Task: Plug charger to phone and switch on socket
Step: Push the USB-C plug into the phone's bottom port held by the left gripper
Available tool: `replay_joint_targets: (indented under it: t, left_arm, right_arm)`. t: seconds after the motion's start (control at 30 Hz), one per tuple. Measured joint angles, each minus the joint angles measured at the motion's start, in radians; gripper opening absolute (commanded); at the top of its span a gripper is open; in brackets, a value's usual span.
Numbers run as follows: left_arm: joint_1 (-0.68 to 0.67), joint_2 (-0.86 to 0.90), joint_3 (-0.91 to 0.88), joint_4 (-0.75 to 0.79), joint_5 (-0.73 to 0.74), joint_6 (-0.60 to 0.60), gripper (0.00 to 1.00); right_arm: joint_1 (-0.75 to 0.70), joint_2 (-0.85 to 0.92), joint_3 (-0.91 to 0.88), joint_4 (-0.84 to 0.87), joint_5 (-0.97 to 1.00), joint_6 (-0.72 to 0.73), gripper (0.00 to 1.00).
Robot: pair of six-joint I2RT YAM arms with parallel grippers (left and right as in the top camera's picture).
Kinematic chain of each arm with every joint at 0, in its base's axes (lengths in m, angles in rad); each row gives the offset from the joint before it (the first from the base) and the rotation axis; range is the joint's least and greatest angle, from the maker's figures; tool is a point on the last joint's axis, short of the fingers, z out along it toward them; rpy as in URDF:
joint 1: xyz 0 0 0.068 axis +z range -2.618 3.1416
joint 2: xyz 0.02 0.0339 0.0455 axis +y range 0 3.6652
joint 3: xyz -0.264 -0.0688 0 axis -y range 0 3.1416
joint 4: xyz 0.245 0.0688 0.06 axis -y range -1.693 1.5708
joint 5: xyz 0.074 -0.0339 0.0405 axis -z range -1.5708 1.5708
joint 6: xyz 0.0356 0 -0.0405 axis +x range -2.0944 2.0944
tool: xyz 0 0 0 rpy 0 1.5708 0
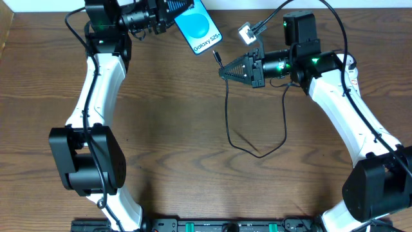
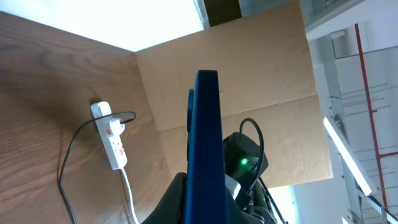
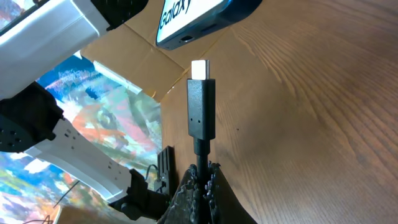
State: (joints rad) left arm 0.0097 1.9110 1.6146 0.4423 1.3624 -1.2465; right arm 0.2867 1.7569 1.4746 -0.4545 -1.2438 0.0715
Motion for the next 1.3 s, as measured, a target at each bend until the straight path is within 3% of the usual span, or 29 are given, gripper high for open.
replay_joint_targets:
  t: [0.43, 0.83, 1.3]
  left_arm:
    - [-0.009, 0.0, 0.0, -0.109, -0.004, 0.021, 0.07]
    - [-0.01, 0.0, 0.0, -0.121, -0.004, 0.037, 0.07]
    - [-0.01, 0.0, 0.0, -0.14, 0.014, 0.043, 0.07]
  right_arm:
    - [0.0, 0.0, 0.0, 0.014, -0.002, 0.003, 0.01]
    - [0.031, 0.0, 0.0, 0.018, 0.003, 0.005, 0.01]
    - [0.089, -0.003, 0.0, -0.02, 0.235, 0.082, 0.01]
